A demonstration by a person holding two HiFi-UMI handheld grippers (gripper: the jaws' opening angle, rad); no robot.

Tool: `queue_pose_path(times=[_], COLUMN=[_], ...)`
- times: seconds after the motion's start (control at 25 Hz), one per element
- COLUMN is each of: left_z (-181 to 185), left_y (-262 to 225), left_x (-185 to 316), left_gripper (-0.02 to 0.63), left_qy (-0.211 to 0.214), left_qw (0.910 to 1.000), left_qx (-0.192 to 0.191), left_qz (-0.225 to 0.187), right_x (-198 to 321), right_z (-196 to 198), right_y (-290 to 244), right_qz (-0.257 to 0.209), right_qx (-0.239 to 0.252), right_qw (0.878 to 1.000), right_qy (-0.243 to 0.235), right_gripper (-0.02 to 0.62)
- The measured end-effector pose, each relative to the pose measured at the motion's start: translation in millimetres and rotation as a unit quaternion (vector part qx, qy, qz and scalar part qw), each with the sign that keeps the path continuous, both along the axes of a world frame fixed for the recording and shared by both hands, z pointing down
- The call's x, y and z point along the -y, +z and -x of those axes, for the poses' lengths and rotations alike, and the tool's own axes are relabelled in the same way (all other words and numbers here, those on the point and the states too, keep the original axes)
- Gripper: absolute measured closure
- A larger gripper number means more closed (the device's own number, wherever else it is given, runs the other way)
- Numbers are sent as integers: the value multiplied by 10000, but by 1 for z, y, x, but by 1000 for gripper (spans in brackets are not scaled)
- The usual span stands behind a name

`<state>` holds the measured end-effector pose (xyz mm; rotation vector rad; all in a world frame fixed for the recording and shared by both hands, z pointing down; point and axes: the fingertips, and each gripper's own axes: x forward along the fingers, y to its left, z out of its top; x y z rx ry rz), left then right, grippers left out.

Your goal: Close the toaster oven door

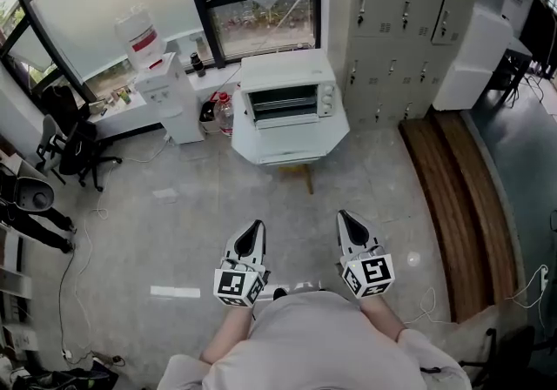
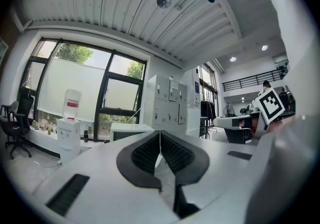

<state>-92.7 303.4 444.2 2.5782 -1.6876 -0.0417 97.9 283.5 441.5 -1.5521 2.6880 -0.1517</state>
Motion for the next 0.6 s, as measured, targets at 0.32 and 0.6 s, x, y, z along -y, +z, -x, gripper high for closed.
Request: queue_pose_path(times=[0.32,0.6], left_z=[-15,-35], left_y=[-5,-3], left_x=[0,-4], left_gripper=[584,584], left_qy=[-259,-429], left_qw=[9995,9988], left_qx=[40,68], left_qz=[-174,-214], right_x=[8,10], right_z=[-16,-36], right_y=[3,8], right_qz=[-15,8], right_qx=[-6,21], right_qw=[9999,9996], right_qy=[-135,-291], right_gripper=[588,588])
